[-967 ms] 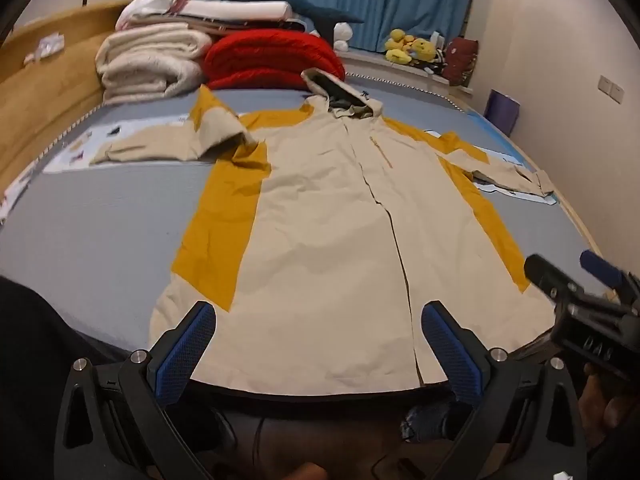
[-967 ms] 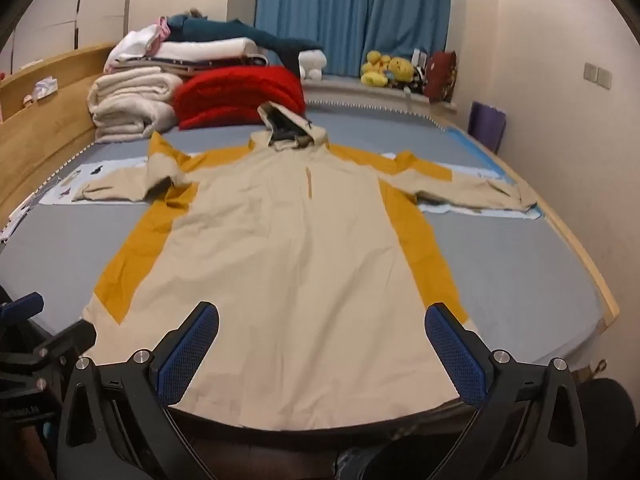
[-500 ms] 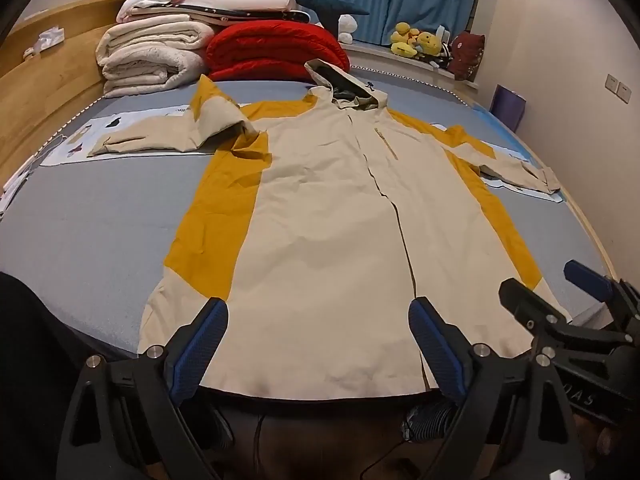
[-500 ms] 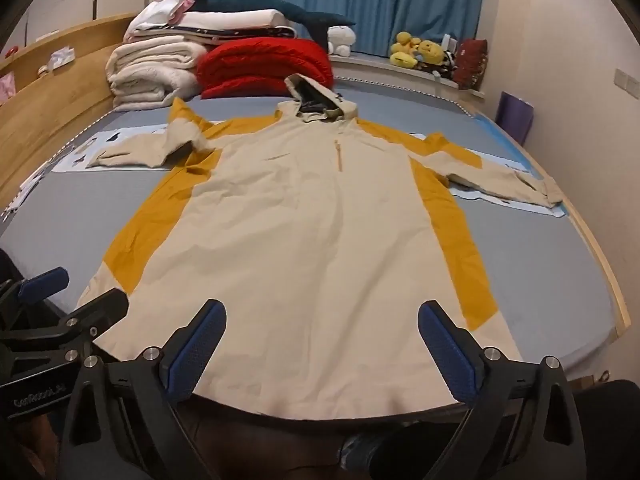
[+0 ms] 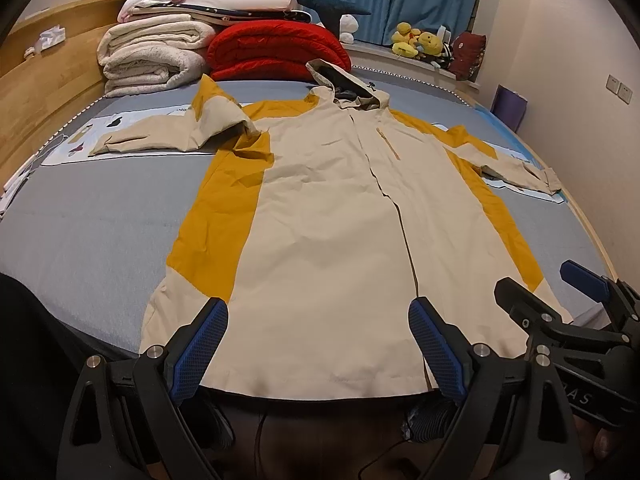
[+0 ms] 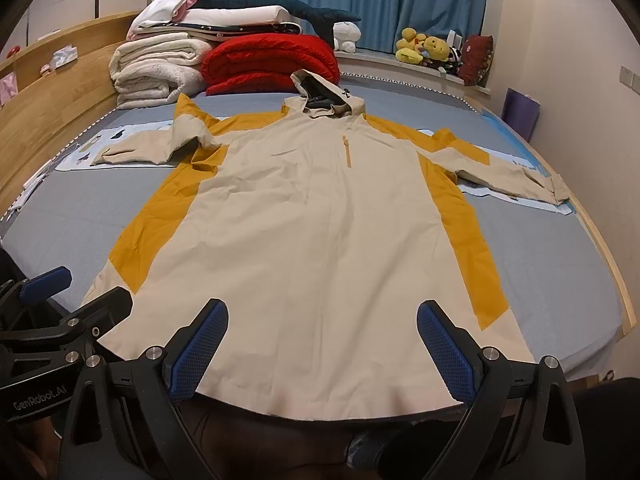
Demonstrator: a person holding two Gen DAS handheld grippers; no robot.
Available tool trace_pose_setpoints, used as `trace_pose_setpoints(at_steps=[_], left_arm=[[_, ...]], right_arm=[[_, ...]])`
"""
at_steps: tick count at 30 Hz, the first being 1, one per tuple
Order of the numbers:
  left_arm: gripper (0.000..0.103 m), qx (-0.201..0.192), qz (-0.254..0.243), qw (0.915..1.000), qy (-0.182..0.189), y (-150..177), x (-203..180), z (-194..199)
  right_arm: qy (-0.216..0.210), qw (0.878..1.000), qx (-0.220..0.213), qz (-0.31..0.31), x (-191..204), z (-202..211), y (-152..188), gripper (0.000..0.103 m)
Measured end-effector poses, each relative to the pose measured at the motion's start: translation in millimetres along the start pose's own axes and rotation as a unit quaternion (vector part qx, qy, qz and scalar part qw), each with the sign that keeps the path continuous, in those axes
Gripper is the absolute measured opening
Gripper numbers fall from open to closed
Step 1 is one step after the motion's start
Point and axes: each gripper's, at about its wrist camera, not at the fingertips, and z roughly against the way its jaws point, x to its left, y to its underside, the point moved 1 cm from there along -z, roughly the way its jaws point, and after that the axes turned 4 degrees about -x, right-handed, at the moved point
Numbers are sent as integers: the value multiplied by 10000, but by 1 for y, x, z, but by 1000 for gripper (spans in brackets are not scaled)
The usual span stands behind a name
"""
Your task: Fold large clothes
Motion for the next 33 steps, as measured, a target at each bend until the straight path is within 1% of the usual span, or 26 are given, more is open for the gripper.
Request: trace_pose_setpoints(at_steps=[1, 33], left_arm=[[89, 0, -1, 10000, -2, 0, 0, 0], [89, -23, 1, 10000, -7, 0, -2, 1]], right_arm=[[23, 10000, -4, 6, 3, 5, -3, 96], [43, 10000, -72, 46, 1, 1, -8, 95]])
